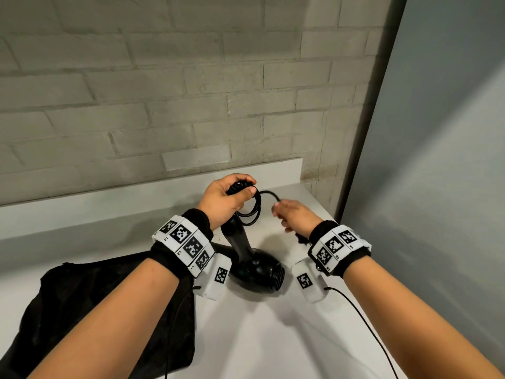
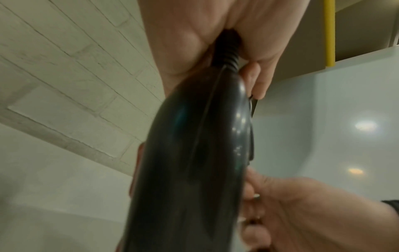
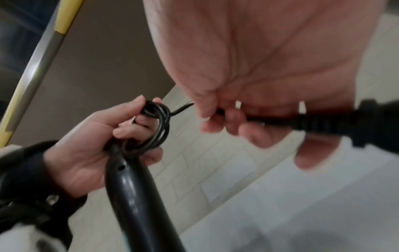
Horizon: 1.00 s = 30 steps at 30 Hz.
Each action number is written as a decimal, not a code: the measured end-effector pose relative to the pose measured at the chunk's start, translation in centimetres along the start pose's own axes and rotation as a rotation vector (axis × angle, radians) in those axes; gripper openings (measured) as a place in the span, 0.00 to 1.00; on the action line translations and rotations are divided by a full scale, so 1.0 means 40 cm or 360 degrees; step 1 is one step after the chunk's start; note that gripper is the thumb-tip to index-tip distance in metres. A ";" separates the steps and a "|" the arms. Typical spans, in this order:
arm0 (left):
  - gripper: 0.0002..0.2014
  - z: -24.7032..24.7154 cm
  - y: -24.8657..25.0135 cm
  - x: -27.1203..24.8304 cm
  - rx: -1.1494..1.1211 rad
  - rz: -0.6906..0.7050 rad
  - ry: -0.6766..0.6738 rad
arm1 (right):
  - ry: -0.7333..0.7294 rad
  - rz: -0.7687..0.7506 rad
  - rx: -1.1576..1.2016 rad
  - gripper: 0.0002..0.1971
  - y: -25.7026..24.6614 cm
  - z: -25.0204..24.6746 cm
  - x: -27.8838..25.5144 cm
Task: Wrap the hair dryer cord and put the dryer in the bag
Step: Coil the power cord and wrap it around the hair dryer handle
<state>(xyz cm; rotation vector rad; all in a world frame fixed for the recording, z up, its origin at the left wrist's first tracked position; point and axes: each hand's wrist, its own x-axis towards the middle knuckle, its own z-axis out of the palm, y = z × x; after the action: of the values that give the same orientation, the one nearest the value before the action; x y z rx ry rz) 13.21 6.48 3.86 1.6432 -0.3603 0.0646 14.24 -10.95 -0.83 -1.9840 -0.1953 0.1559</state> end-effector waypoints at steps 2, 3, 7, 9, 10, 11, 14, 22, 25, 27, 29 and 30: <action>0.10 0.000 0.000 0.001 0.0058 -0.0013 -0.0018 | 0.0165 -0.0087 0.0077 0.19 -0.031 -0.029 0.001; 0.10 0.000 0.002 0.001 0.0091 -0.0015 -0.0027 | 0.0209 -0.0161 0.0101 0.19 -0.052 -0.043 -0.002; 0.10 0.005 0.004 0.004 0.0227 0.0007 -0.0039 | 0.0263 -0.0451 0.0154 0.19 -0.137 -0.072 -0.015; 0.09 0.010 0.003 0.006 0.0281 0.0022 -0.0009 | 0.0211 -0.0597 0.0110 0.19 -0.164 -0.060 -0.024; 0.09 0.012 0.003 0.007 0.0291 0.0017 0.0009 | 0.0168 -0.0651 0.0067 0.19 -0.171 -0.051 -0.032; 0.07 0.013 0.006 0.005 0.0291 0.0004 0.0017 | 0.0119 -0.0698 0.0019 0.19 -0.175 -0.041 -0.039; 0.07 0.007 0.016 0.001 0.0269 -0.0067 -0.0023 | -0.0022 -0.0786 -0.0116 0.15 -0.175 -0.024 -0.057; 0.07 0.000 0.007 0.003 0.0047 -0.0168 0.0076 | -0.0310 -0.0560 -0.0604 0.09 -0.139 -0.039 -0.074; 0.06 0.002 0.004 0.007 -0.0067 -0.0240 0.0125 | -0.0280 -0.0390 -0.0906 0.08 -0.096 -0.049 -0.058; 0.06 0.002 0.009 0.004 -0.0097 -0.0282 0.0118 | -0.0231 -0.0284 -0.0955 0.08 -0.069 -0.047 -0.053; 0.05 0.000 0.013 0.001 -0.0090 -0.0308 0.0091 | -0.0166 -0.0218 -0.0922 0.09 -0.039 -0.041 -0.050; 0.05 -0.002 0.014 -0.001 -0.0074 -0.0315 0.0072 | -0.0126 -0.0195 -0.0887 0.09 -0.024 -0.037 -0.051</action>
<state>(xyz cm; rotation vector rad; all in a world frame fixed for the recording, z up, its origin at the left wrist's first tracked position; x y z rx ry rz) 13.03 6.54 4.39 1.6211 -0.1621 -0.0555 12.47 -12.31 0.71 -2.5121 -0.4493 0.1069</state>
